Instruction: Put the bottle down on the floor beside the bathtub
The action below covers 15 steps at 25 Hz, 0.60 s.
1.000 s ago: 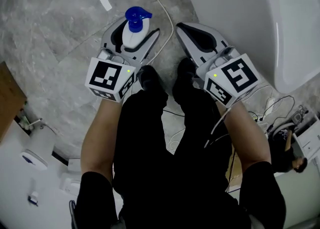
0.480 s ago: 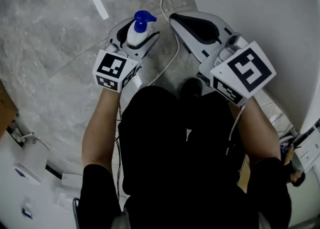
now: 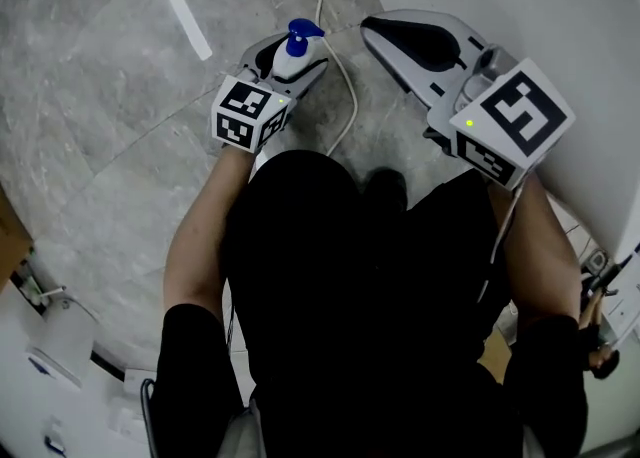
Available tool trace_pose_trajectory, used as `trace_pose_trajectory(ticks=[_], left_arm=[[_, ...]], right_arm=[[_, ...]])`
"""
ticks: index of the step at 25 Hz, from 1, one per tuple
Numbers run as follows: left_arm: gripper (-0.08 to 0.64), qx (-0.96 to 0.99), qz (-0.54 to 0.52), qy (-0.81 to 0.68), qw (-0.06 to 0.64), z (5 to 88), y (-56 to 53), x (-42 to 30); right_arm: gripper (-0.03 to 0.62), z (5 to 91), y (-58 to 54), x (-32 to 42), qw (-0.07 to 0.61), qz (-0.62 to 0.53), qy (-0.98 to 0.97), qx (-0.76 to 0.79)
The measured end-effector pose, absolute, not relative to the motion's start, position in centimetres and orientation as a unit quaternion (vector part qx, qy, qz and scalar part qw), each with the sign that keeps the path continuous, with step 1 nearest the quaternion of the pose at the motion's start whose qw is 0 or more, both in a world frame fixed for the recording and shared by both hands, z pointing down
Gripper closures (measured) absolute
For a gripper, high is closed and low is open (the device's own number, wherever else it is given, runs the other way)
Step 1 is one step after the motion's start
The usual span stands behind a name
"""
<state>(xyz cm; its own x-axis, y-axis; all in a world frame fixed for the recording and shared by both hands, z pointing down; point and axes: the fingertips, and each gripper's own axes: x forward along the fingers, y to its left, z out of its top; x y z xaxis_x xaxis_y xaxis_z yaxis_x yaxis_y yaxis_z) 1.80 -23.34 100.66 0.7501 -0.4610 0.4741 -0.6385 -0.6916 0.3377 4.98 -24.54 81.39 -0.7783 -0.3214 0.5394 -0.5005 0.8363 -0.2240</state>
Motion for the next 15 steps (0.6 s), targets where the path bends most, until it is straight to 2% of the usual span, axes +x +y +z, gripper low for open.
trace_pose_trajectory(ticks=[6, 15], left_arm=[[0.256, 0.908, 0.201, -0.299, 0.216, 102.8, -24.7, 3.5], [0.256, 0.907, 0.187, -0.303, 0.226, 105.1, -25.5, 4.8]], right_arm=[[0.563, 83.2, -24.1, 5.1, 0.275, 0.188, -0.921, 0.204], [0.563, 85.4, -24.4, 5.3, 0.299, 0.190, -0.914, 0.198]])
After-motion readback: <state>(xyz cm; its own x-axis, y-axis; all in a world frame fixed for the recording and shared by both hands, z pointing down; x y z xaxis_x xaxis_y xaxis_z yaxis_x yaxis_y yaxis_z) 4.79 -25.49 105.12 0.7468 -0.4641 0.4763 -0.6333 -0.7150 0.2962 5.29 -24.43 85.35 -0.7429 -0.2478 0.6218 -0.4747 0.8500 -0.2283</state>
